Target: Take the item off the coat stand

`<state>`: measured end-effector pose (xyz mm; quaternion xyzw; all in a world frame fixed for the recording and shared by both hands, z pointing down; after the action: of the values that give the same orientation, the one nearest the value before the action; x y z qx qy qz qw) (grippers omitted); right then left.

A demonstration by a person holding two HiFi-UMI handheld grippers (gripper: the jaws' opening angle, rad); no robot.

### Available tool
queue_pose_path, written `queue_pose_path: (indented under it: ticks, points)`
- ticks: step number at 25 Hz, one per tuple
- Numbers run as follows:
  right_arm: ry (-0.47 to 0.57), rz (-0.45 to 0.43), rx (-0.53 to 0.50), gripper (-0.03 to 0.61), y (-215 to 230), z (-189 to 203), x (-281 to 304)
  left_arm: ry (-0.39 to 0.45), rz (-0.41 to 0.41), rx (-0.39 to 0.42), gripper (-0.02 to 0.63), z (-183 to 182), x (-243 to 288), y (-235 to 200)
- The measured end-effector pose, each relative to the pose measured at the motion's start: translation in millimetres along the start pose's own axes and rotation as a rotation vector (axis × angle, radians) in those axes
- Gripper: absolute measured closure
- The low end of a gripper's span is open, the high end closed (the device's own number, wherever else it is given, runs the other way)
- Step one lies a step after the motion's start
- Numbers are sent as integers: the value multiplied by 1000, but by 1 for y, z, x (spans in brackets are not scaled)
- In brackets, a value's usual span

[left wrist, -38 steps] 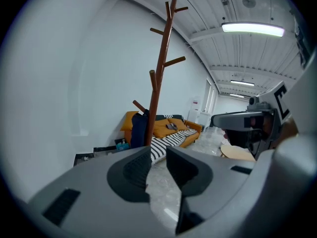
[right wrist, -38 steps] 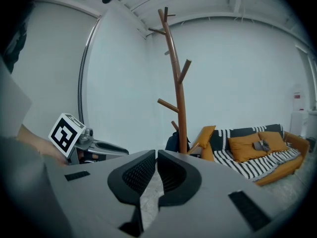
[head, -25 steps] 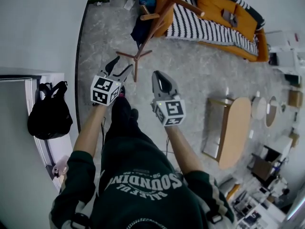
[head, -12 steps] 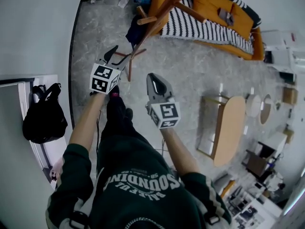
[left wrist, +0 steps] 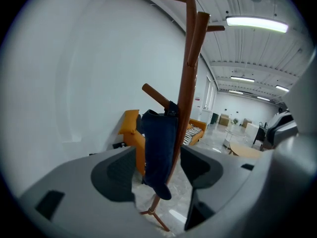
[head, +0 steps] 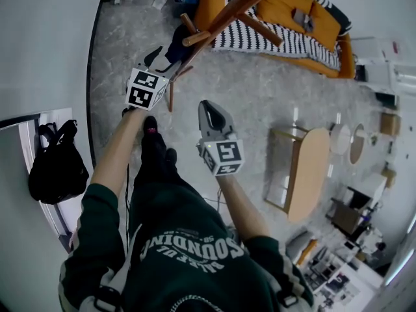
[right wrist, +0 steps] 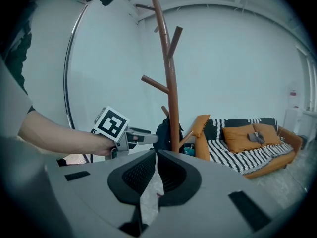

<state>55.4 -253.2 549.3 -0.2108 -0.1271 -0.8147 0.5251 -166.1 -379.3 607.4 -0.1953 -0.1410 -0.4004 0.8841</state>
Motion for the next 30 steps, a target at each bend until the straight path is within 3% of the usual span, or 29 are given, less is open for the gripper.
queue_pose_path:
  ticks: [11, 17, 30]
  points:
    - [-41, 33, -1, 578, 11, 8, -3, -66, 62, 51, 356, -8, 39, -18]
    - [-54, 44, 28, 578, 20, 11, -10, -95, 46, 121, 540, -13, 37, -7]
    - [-30, 32, 69, 578, 24, 4, -20, -70, -1, 153, 568, -40, 18, -11]
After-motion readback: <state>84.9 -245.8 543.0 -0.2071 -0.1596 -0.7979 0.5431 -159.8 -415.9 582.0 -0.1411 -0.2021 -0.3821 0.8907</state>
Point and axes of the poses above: the fingertips, and each gripper's own axes: x forward along the fingers, y to its right, z out of its underside, the point moved 10 cm from there along -x, backward along the fingers, and after that the axes turned 12 degrees about z, right-handed, at the moved point
